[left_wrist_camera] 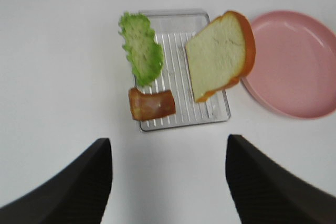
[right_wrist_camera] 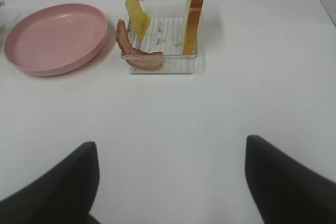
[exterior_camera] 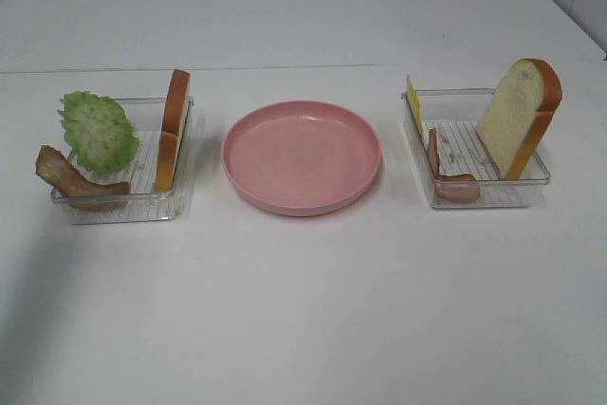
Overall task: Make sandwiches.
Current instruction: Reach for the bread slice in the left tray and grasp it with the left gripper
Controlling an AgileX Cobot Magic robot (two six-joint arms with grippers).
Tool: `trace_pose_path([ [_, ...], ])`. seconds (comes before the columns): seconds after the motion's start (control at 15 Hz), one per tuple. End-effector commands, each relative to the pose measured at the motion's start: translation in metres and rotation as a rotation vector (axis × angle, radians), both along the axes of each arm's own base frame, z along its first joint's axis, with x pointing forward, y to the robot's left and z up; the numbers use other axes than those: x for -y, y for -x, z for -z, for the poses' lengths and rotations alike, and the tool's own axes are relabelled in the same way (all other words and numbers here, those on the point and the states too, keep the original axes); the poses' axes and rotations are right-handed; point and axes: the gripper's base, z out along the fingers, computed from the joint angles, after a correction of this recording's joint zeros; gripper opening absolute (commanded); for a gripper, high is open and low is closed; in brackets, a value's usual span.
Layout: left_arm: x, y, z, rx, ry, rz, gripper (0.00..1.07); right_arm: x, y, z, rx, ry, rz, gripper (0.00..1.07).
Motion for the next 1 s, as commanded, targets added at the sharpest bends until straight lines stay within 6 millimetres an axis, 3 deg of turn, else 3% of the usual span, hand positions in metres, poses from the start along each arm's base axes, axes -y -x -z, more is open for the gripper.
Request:
trace_pose_path([
  [0.07, 0.006, -0.027, 0.007, -0.158, 0.054, 0.021, 0.6, 0.0, 0.001, 0.0, 0.022, 0.004, -0.002, 0.73],
  [0.27, 0.031, -0.068, 0.016, -0.302, 0.054, 0.079, 0.6, 0.0, 0.001, 0.0, 0.022, 0.004, -0.002, 0.73],
  [0.4, 0.066, -0.102, 0.028, -0.347, 0.004, 0.104, 0.6, 0.0, 0.001, 0.0, 0.022, 0.004, -0.002, 0.73],
  [0.53, 0.077, -0.11, 0.03, -0.369, -0.019, 0.107, 0.6, 0.0, 0.001, 0.0, 0.022, 0.004, -0.002, 0.73],
  [0.73, 0.128, -0.145, 0.052, -0.402, -0.088, 0.125, 0.6, 0.0, 0.001, 0.0, 0.022, 0.004, -0.002, 0.73],
  [1.0, 0.164, -0.164, 0.085, -0.429, -0.185, 0.126, 0.6, 0.0, 0.001, 0.0, 0.022, 0.004, -0.002, 0.73],
])
